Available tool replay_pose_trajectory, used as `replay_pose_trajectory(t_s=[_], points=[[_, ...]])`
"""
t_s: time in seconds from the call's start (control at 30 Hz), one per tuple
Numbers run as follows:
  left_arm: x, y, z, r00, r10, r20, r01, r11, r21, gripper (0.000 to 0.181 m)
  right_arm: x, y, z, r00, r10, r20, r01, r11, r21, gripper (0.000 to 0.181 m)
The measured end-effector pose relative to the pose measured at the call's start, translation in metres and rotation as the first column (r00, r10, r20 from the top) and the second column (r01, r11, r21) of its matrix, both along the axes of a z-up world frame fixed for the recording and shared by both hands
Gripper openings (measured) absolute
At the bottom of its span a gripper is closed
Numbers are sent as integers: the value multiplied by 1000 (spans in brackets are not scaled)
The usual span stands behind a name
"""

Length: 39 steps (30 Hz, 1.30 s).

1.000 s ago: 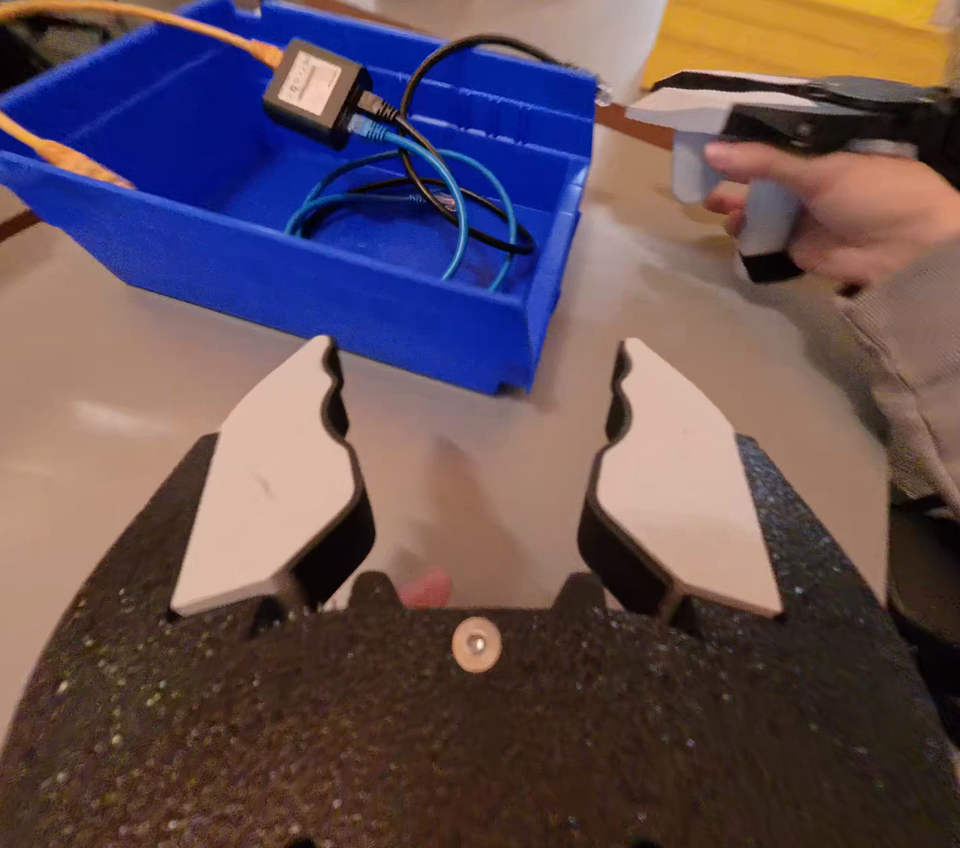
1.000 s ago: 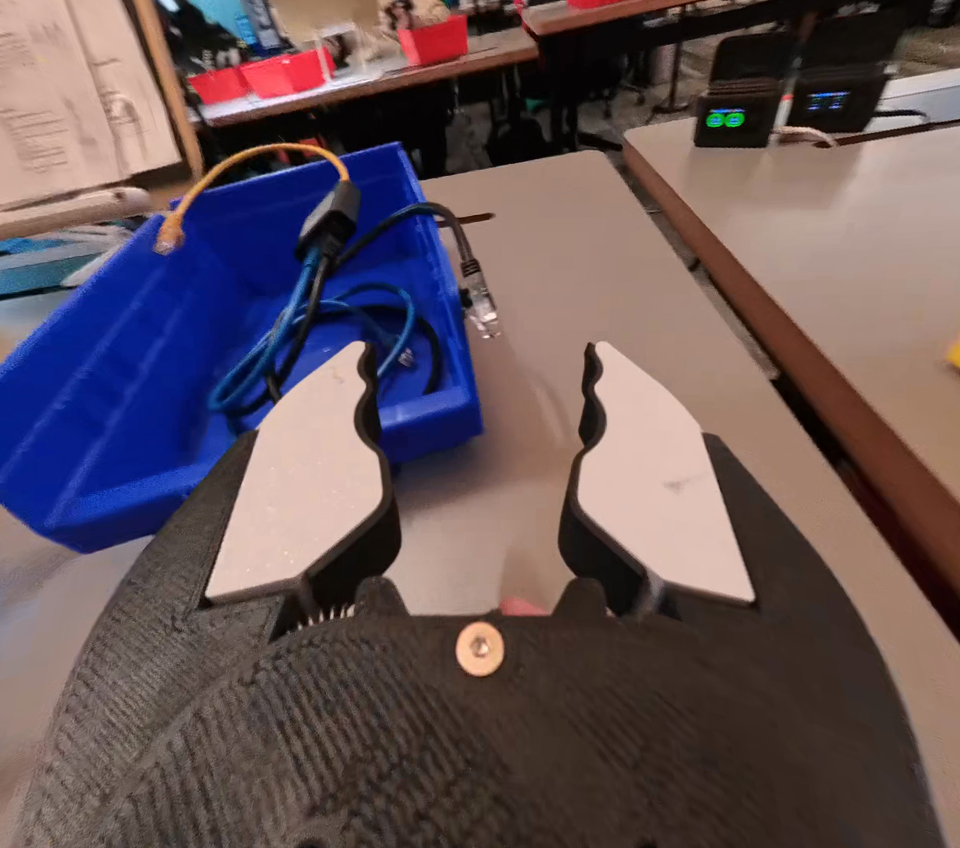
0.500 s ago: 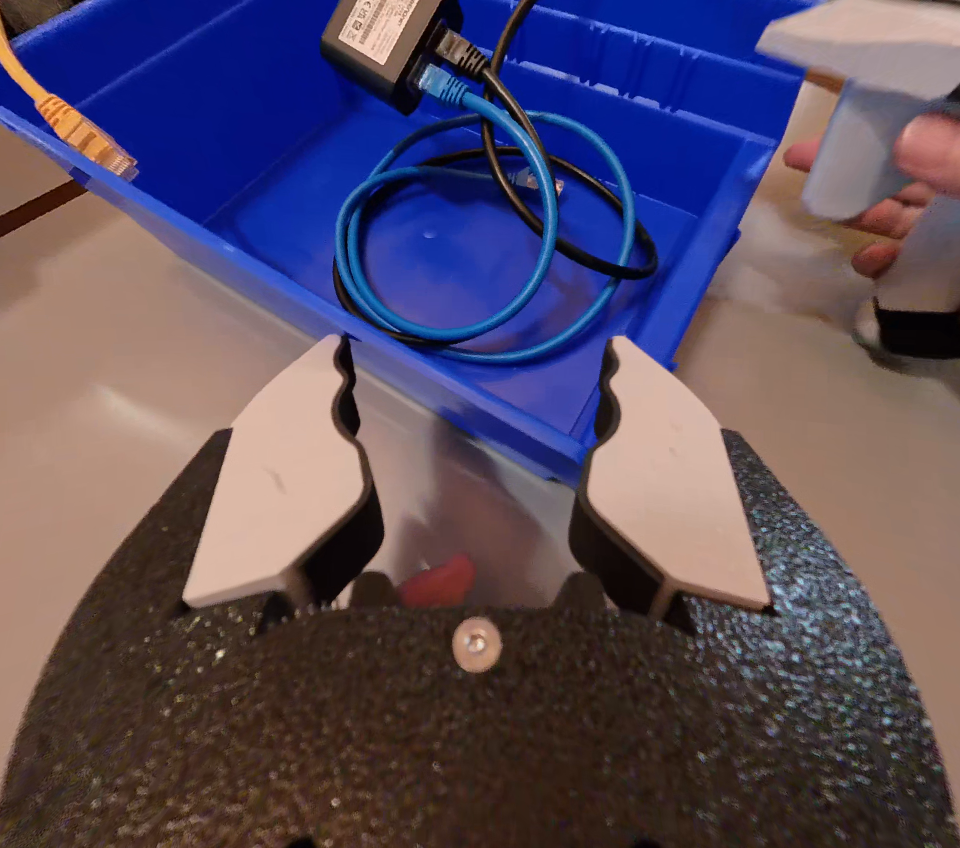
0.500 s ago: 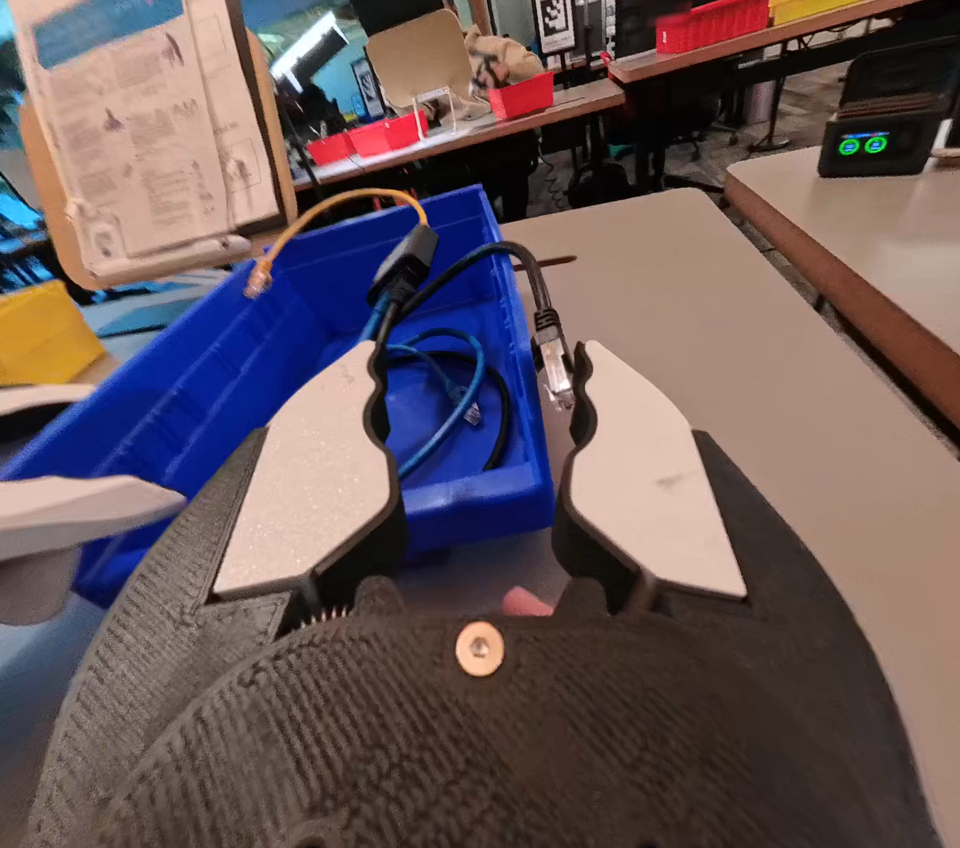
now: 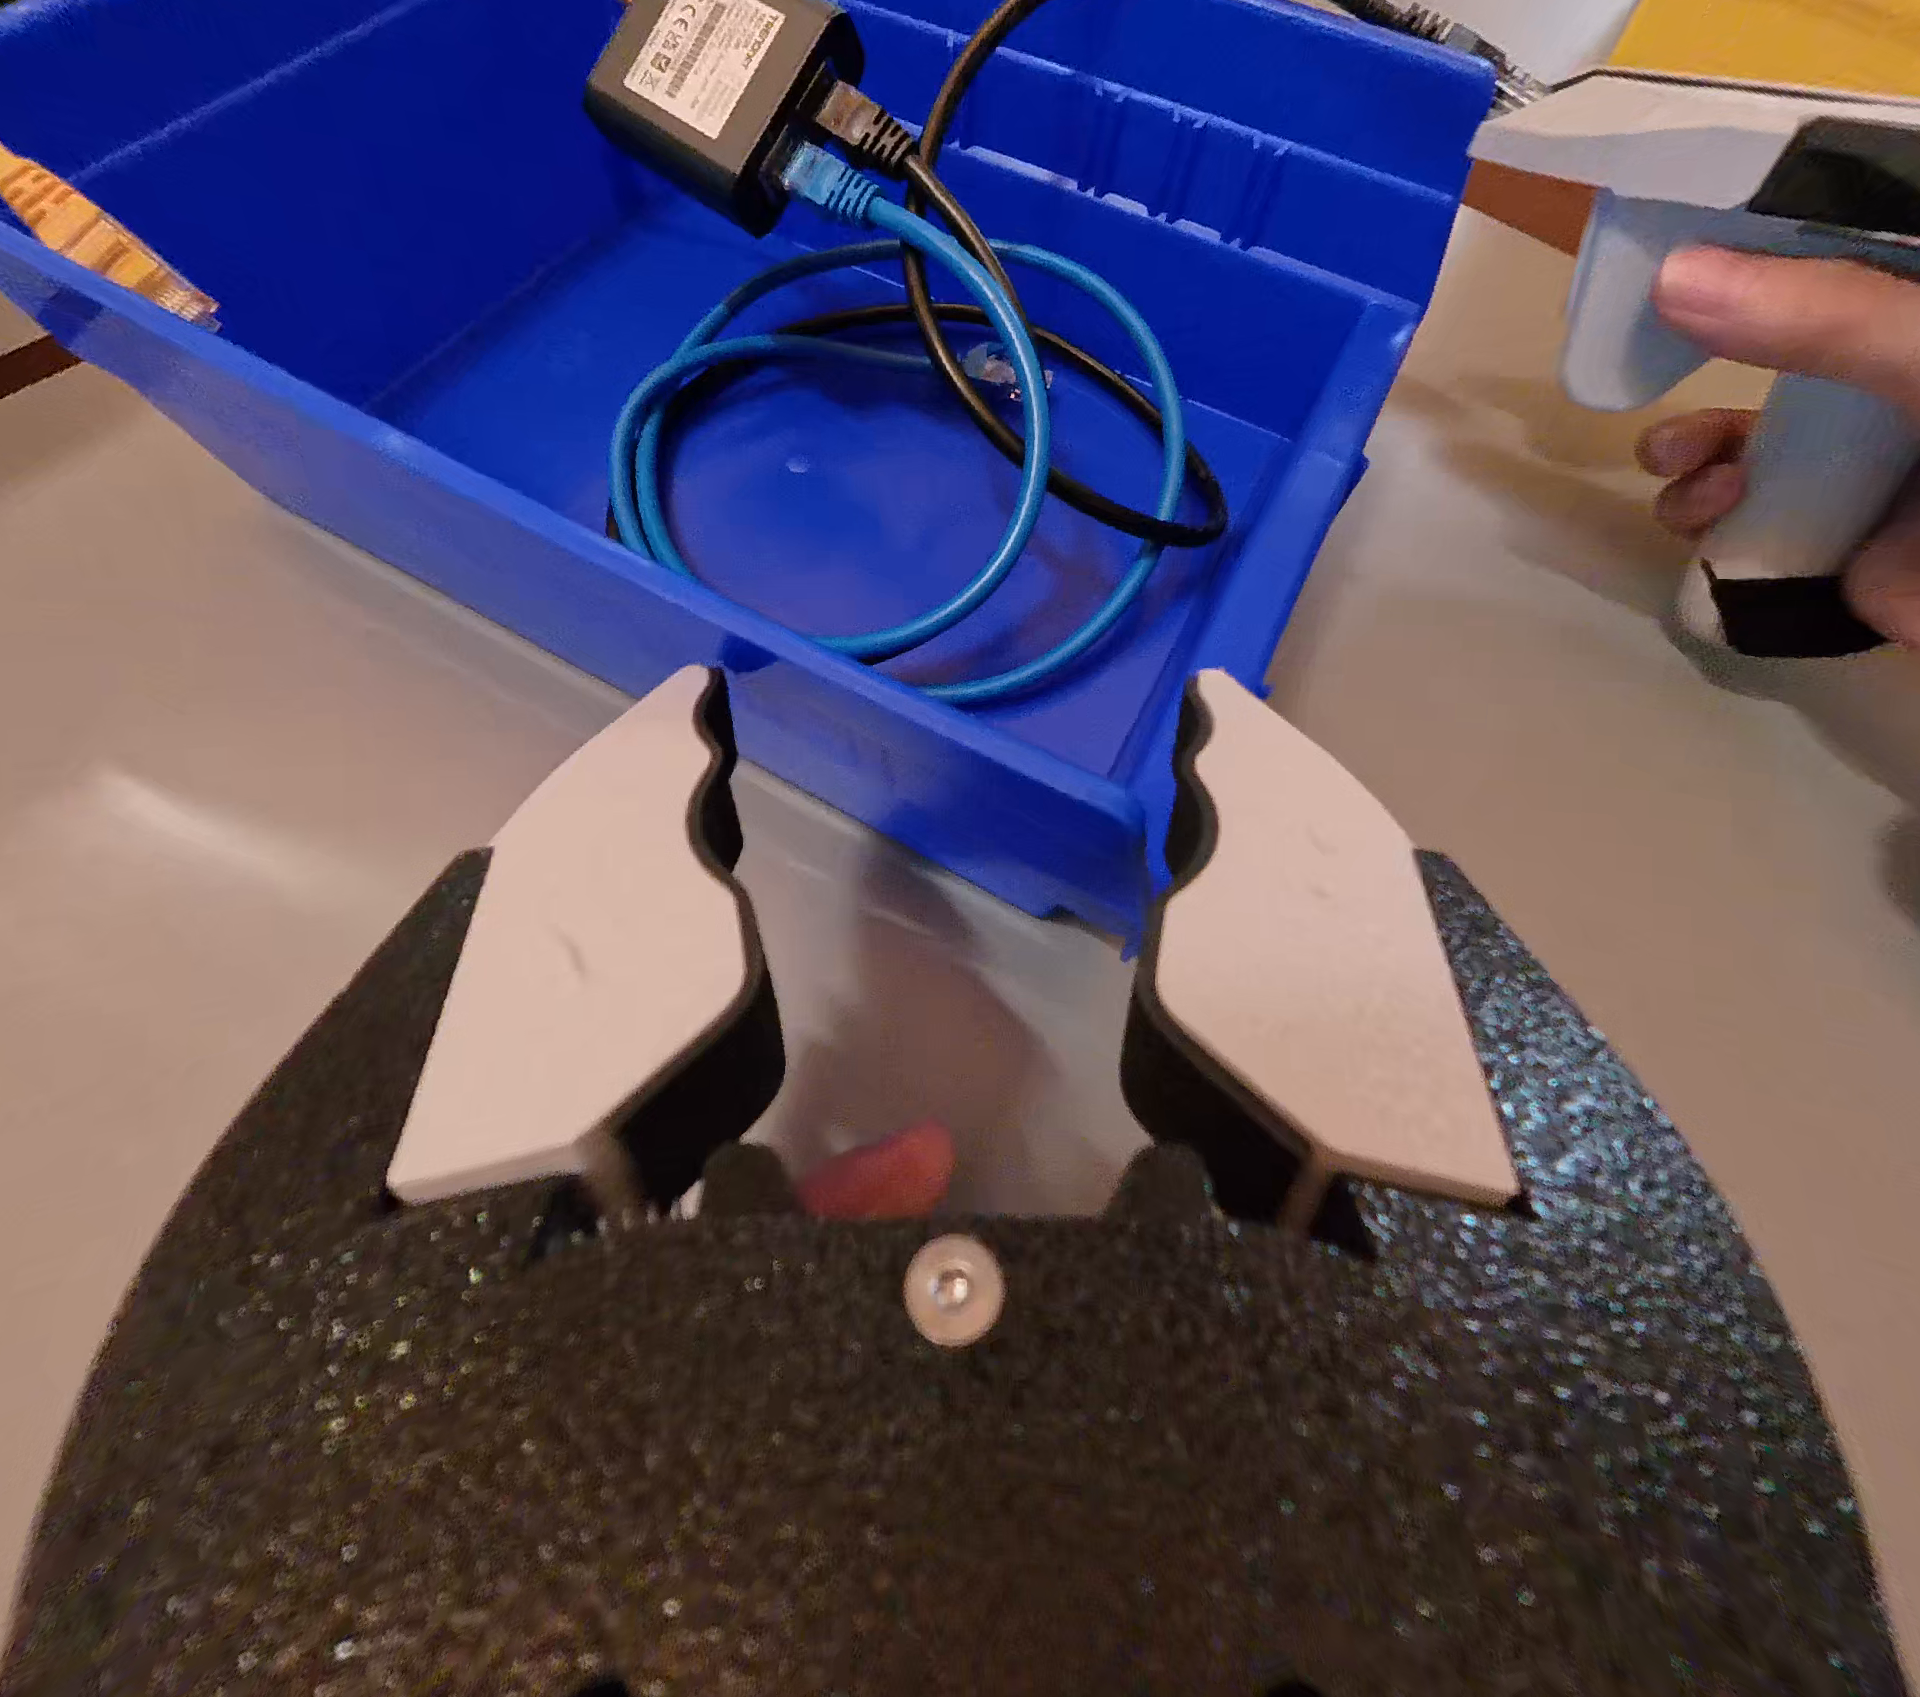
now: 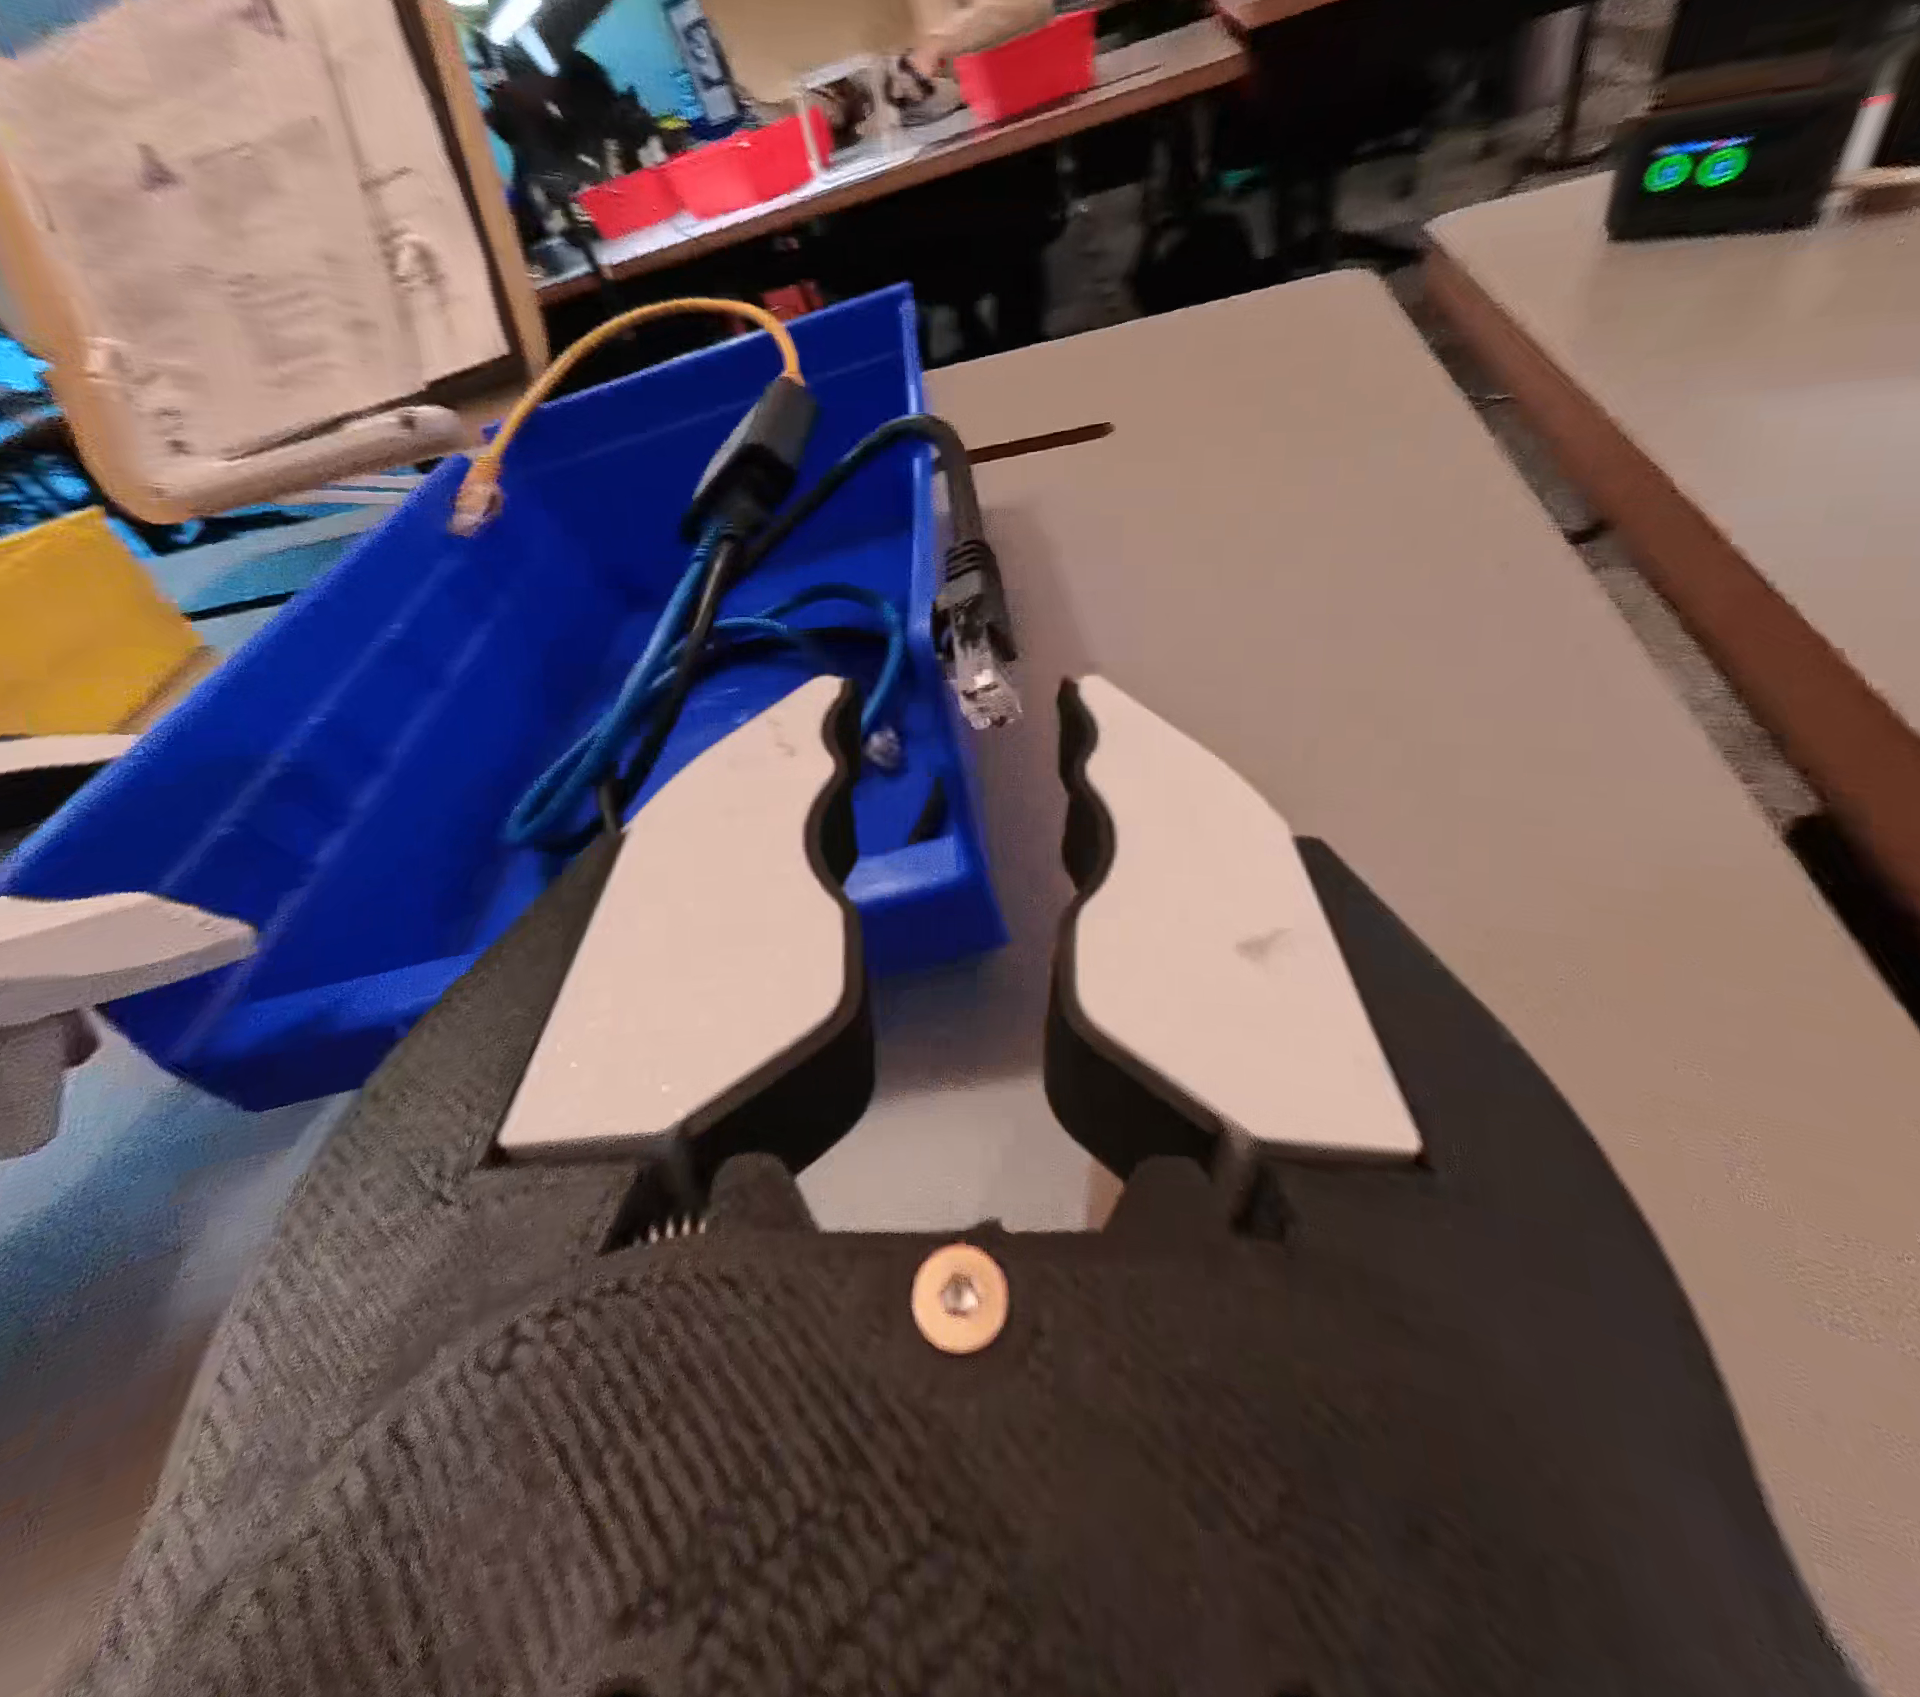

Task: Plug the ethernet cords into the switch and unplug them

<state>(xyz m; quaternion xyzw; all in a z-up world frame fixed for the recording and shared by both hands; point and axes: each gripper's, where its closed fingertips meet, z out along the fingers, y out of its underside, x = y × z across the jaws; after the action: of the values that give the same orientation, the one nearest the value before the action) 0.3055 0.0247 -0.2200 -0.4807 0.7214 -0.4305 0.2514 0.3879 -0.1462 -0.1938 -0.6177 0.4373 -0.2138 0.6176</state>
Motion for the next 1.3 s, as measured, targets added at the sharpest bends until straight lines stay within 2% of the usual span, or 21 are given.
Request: replay_pose_trajectory(t_s=[0.07, 0.27, 0.33, 0.43, 0.5, 0.57, 0.6, 0.7, 0.8, 0.9, 1.03, 1.17, 1.23, 1.3], points=[[-1, 0, 1, 1000, -10, -2, 10, 1000, -9, 80, 2, -5, 0, 1000, -22, 10, 22, 1000, -9, 22], [-5, -2, 1, 999, -34, -8, 34, 999, -36, 78, 3, -3, 2, 1000, 15, 27, -16, 999, 43, 11], [-6, -3, -1, 999, -38, -10, 37, 999, -32, 78, 3, -6, 3, 999, 4, 44, -4, 1000, -8, 11], [-7, -2, -2, 999, -41, -5, 41, 999, -17, 77, 0, -8, 23, 991, -26, 132, 35, 997, -62, 11], [-8, -4, -1, 999, -43, -5, 43, 999, -29, 77, -2, -7, 28, 986, -34, 161, 60, 985, -164, 10], [-6, -4, -1, 999, -37, -7, 36, 999, -35, 77, -13, 16, 46, 964, 37, 263, 13, 983, -184, 9], [-6, -3, -1, 999, -34, -7, 34, 999, -35, 77, -18, 31, 46, 967, 74, 245, -27, 982, -189, 8], [-4, -3, -1, 1000, -27, -7, 26, 999, -37, 76, -20, 65, 3, 987, 147, 72, -109, 919, -379, 27], [-4, -1, -1, 1000, -31, -4, 30, 999, -29, 77, -28, 78, -41, 978, 187, -88, -206, 830, -519, 45], [-1, 5, 6, 999, -4, 40, 5, 1000, -23, 78, -24, 62, -25, 993, 117, -24, -108, 796, -596, 65], [3, 3, 16, 997, 34, 65, -29, 996, -83, 83, -24, 48, 14, 992, 86, 93, -26, 858, -512, 96], [15, 4, 5, 993, 114, 37, -115, 993, 11, 89, -21, 32, 46, 980, -1, 200, 70, 939, -338, 93], [22, 4, 4, 988, 139, 65, -141, 990, 30, 89, -22, 29, 55, 976, -23, 218, 82, 961, -264, 88], [28, 13, 5, 979, 169, 115, -178, 981, 76, 72, -23, 32, 59, 972, -12, 234, 69, 969, -236, 86]])
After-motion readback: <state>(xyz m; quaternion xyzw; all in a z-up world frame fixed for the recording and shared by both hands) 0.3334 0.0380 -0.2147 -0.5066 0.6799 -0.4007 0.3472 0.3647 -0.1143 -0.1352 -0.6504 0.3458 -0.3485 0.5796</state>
